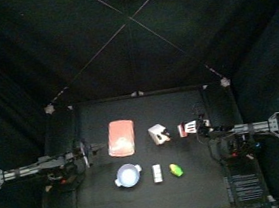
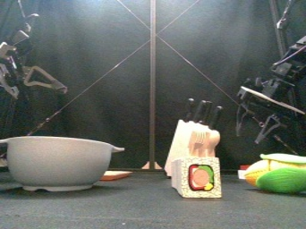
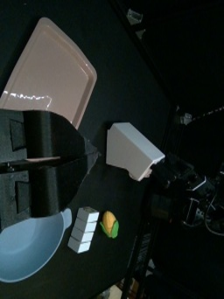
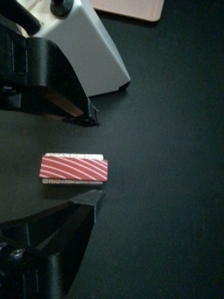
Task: Grab corn
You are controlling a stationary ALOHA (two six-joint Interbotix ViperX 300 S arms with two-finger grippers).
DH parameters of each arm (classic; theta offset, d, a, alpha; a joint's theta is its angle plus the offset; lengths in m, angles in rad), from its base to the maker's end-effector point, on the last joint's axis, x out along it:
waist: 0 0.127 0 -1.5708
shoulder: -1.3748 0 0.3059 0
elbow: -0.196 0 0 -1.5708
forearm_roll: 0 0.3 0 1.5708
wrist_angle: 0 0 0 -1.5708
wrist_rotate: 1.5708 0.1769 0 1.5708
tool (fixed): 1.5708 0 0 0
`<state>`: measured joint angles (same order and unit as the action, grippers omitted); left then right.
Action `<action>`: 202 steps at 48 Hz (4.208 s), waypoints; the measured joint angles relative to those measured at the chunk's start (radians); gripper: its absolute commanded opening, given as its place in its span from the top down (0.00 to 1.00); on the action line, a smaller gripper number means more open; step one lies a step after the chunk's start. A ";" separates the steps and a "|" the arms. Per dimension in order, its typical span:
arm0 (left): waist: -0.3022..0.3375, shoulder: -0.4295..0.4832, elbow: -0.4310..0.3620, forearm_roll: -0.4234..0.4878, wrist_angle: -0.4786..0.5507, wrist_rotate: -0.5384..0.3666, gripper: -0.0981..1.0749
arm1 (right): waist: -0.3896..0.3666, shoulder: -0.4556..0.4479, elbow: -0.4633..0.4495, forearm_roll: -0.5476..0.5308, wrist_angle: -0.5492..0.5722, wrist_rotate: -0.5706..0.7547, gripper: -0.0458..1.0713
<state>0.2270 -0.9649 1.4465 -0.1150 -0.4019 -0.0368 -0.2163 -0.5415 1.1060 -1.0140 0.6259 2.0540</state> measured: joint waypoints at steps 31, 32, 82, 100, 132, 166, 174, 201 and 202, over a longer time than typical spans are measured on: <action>-0.054 0.002 0.002 -0.006 0.000 0.005 0.91 | 0.029 0.046 0.014 0.014 -0.029 -0.003 0.12; -0.054 0.000 0.002 -0.005 0.000 0.003 0.91 | 0.029 0.055 0.015 0.014 -0.026 -0.003 0.12; -0.028 0.002 -0.008 0.075 0.000 0.005 0.47 | 0.370 0.002 -0.225 0.357 0.368 -0.124 0.12; -0.028 0.002 -0.008 0.077 0.000 0.005 0.45 | 0.566 0.002 -0.244 0.423 0.202 -0.417 0.12; -0.026 0.000 -0.008 0.077 0.000 0.003 0.45 | 0.580 0.259 -0.156 0.474 -0.235 -0.449 0.12; -0.025 0.000 -0.008 0.075 0.000 0.005 0.45 | 0.578 0.416 -0.202 0.460 -0.252 -0.451 0.12; -0.025 0.000 -0.008 0.077 0.000 0.005 0.45 | 0.574 0.443 -0.216 0.443 -0.253 -0.451 0.12; -0.015 0.000 -0.008 0.077 0.000 0.006 0.45 | 0.558 0.480 -0.224 0.443 -0.253 -0.453 0.23; -0.017 0.002 -0.008 0.077 0.000 0.006 0.45 | 0.557 0.479 -0.224 0.443 -0.253 -0.453 0.24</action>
<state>0.2102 -0.9633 1.4389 -0.0383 -0.4019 -0.0307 0.3405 -0.0629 0.8820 -0.5706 0.3728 1.6015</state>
